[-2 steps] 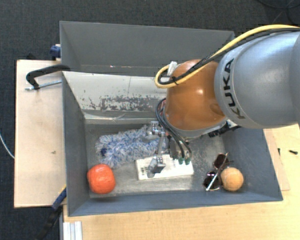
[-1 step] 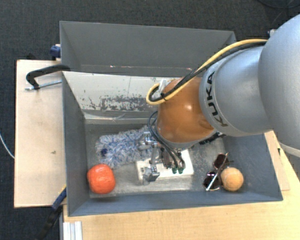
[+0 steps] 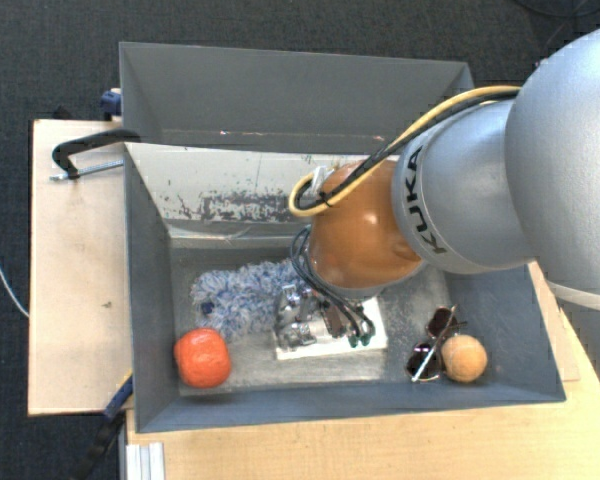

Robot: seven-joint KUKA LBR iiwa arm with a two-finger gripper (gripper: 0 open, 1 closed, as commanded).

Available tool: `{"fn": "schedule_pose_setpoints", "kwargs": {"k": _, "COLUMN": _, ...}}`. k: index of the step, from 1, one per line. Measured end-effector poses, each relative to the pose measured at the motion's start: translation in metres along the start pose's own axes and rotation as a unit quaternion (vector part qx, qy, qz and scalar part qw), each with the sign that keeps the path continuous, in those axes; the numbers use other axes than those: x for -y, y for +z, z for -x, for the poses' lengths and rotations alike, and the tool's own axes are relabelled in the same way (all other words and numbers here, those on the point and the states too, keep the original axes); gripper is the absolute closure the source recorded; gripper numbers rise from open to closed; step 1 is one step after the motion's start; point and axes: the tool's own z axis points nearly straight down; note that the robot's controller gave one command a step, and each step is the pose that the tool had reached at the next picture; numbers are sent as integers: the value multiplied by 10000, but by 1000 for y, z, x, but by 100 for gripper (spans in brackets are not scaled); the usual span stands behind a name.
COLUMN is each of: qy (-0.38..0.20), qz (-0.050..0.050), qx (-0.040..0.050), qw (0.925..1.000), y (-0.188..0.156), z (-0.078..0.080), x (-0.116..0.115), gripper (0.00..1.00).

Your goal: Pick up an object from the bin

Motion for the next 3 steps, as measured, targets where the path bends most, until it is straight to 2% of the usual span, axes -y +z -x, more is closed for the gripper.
{"fn": "schedule_pose_setpoints", "kwargs": {"k": 1, "qy": -1, "qz": 4, "qx": 48, "qw": 10000, "y": 1, "z": 2, "x": 0, "gripper": 0}}
{"fn": "schedule_pose_setpoints", "kwargs": {"k": 2, "qy": 1, "qz": 5, "qx": 45, "qw": 10000, "y": 2, "z": 1, "x": 0, "gripper": 0}}
{"fn": "schedule_pose_setpoints", "kwargs": {"k": 3, "qy": 0, "qz": 4, "qx": -8, "qw": 10000, "y": -10, "z": -4, "x": -1, "gripper": 0}}
